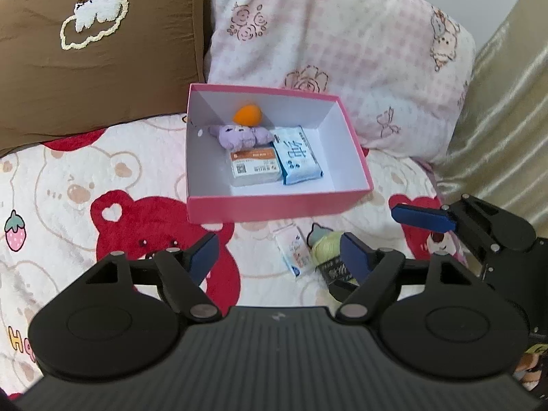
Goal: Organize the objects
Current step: 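Withdraw the open left gripper from the box toward the green yarn ball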
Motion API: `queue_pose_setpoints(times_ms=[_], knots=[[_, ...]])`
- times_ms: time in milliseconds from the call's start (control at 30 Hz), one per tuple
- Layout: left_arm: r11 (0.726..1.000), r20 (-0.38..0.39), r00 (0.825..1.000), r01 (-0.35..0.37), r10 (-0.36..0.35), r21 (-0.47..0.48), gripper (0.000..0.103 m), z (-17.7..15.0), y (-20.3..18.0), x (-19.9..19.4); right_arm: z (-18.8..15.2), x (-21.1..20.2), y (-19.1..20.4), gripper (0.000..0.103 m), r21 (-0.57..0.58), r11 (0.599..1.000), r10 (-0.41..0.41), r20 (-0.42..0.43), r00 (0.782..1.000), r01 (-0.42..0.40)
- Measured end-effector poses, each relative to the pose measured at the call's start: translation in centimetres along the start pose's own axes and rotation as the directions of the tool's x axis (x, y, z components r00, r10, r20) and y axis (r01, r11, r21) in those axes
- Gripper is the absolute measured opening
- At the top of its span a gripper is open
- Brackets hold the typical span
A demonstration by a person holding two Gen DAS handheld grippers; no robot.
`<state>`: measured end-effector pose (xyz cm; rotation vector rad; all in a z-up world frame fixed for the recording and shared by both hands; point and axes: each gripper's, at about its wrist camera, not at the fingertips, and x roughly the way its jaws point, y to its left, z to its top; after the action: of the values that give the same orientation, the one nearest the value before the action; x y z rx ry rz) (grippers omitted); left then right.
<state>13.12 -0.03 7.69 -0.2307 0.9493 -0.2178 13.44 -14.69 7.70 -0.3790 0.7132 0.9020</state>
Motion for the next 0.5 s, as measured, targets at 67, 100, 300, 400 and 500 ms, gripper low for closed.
queue_pose_setpoints(times_ms=[67,100,300,400,500], knots=[[1.0,-0.015,1.0,0.008,-0.007,0.011,0.08,-0.6,0.0,0.1,-0.4,-0.1,0.4,0.091,0.001,1.0,0.001,-0.011,1.0,-0.001],[1.0,-0.022,1.0,0.012,-0.012,0.012,0.08,-0.8,0.1,0.1,-0.7,-0.2,0.6,0.091,0.003,1.0,-0.001,-0.016,1.0,0.001],[0.999,-0.054,0.998,0.036,-0.035,0.02,0.083,-2.4,0.5,0.3,-2.2,-0.9,1.2,0.091,0.01,1.0,-0.007,-0.044,0.999,0.007],[0.998,-0.059,0.997,0.053,-0.052,0.015,0.084,-2.9,0.9,0.4,-2.9,-1.3,1.4,0.091,0.012,1.0,-0.011,-0.052,0.999,0.011],[0.998,-0.063,0.996,0.065,-0.064,0.013,0.085,-3.4,1.1,0.6,-3.6,-1.4,1.7,0.091,0.017,1.0,-0.009,-0.063,0.998,0.01]])
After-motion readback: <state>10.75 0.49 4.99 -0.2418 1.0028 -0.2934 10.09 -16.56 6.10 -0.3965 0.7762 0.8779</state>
